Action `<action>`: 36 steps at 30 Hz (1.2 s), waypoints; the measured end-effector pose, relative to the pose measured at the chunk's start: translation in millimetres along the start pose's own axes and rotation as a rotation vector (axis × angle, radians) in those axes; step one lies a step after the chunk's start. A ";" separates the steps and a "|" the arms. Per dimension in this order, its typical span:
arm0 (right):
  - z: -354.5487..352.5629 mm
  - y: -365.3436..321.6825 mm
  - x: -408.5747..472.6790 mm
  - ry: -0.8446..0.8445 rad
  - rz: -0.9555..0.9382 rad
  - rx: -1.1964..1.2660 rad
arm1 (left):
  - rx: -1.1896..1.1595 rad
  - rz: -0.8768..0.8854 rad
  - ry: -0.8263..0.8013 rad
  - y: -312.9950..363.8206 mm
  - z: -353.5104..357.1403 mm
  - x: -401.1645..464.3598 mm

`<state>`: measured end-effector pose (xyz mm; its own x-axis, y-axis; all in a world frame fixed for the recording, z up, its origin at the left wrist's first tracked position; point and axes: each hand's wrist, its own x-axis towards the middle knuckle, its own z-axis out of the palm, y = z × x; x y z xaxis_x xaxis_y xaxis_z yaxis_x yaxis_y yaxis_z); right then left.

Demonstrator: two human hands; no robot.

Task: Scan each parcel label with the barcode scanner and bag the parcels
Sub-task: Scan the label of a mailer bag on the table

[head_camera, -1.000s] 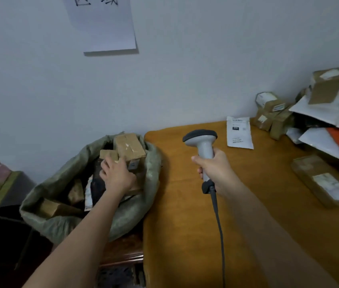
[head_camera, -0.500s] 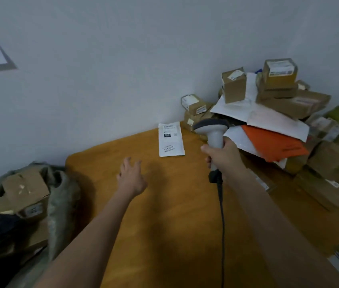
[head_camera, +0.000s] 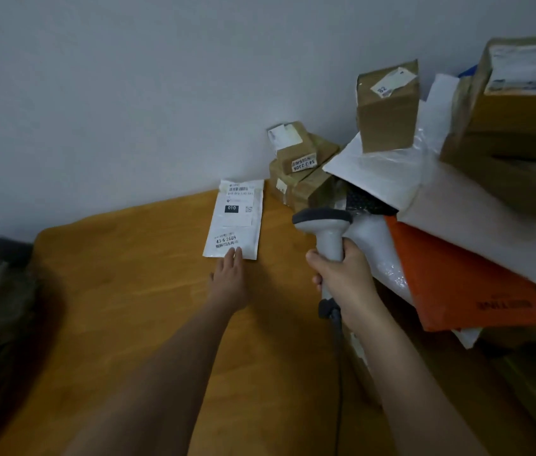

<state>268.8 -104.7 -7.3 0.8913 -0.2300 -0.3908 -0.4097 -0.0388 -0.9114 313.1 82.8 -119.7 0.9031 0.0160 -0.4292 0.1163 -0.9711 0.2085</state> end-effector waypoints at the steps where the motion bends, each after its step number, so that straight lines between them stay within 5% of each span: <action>1: -1.1 7.8 6.8 -0.016 0.006 -0.017 | 0.016 -0.007 -0.008 1.1 3.8 10.1; 11: 1.3 33.0 21.0 -0.060 0.091 -0.072 | 0.092 0.036 0.039 -18.0 0.5 31.6; 25: 49.0 12.3 -33.6 -0.107 0.101 -0.054 | -0.121 -0.044 -0.083 -90.7 33.1 -99.0; 36: 64.7 12.1 -99.0 -0.233 0.113 -0.113 | 0.065 -0.093 -0.092 -118.5 54.5 -184.9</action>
<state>188.2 -19.5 12.0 0.8540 -0.0098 -0.5202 -0.5165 -0.1373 -0.8452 109.8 182.0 -112.9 0.8476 0.0875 -0.5233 0.1677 -0.9799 0.1077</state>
